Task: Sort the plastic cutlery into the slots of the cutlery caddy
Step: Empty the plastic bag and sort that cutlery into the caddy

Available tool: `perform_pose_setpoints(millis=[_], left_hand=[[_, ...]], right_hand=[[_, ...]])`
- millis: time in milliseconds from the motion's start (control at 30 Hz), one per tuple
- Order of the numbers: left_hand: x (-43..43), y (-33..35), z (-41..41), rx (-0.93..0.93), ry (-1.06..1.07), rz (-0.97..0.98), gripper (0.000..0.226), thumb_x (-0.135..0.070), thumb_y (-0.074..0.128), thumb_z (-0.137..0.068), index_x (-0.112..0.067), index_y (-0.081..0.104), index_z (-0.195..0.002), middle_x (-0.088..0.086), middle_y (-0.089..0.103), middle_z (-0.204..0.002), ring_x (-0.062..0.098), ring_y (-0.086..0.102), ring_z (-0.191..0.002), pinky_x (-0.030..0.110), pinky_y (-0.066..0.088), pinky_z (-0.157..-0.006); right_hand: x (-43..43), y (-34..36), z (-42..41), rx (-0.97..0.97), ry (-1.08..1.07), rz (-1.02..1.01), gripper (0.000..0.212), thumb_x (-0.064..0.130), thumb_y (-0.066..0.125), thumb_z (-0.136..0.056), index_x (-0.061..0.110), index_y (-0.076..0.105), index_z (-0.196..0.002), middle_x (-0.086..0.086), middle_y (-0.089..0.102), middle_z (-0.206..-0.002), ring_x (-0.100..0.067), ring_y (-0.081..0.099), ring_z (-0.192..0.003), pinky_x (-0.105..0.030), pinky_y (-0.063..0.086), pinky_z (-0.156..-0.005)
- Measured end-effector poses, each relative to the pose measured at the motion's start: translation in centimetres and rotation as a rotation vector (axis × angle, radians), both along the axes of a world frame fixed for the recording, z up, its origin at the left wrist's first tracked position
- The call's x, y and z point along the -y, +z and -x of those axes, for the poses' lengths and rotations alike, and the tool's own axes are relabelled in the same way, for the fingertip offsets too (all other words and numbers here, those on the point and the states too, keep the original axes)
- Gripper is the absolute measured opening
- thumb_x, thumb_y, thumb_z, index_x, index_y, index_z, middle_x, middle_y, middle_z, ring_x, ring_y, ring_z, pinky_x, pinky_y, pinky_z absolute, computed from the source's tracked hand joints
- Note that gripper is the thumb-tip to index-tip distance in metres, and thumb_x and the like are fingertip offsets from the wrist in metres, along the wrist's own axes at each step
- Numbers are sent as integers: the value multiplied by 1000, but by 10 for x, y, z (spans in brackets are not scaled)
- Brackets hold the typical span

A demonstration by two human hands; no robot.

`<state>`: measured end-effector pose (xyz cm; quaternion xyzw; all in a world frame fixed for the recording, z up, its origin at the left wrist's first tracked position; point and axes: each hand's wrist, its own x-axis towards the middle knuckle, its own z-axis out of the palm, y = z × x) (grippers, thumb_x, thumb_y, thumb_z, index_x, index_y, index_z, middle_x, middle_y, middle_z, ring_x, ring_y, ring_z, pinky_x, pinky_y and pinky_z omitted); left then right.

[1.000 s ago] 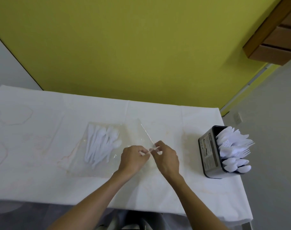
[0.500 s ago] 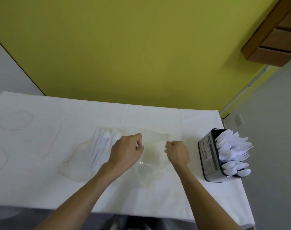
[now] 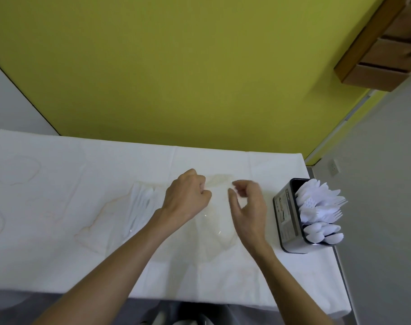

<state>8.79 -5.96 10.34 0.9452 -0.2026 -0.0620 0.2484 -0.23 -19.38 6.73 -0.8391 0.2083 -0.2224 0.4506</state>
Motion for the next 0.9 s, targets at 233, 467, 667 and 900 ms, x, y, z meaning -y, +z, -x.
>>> perform_pose_setpoints(millis=[233,467,667,900], left_hand=[[23,-18,4,-517,169,382,52,-56,49,-88,-5,51,-76,14,62,-98,28,63,-85,33,50,-71],[-24,-108,38,-603,66,-195,49,-49,24,-100,-33,27,-146,2,6,-161,31,-3,-148,50,7,-119],[-63,-129,45,-320,33,-68,38,-29,33,-103,-17,46,-137,5,22,-158,25,10,-148,36,10,-120],[-133,-140,-15,-376,755,-187,43,-30,42,-99,2,48,-126,26,47,-131,43,41,-121,49,40,-95]], right_hand=[[14,-8,55,-705,557,-180,19,34,55,-95,28,58,-113,1,76,-92,-13,72,-79,-37,59,-82],[15,-31,54,-502,181,-580,24,14,51,-95,4,66,-79,-10,75,-99,-22,73,-90,-42,59,-87],[24,-32,36,-624,187,-962,35,45,51,-98,17,56,-117,-15,65,-121,-42,72,-88,-50,60,-76],[30,-49,21,-166,40,-1621,48,45,38,-101,12,54,-133,-13,57,-139,-50,52,-123,-63,34,-108]])
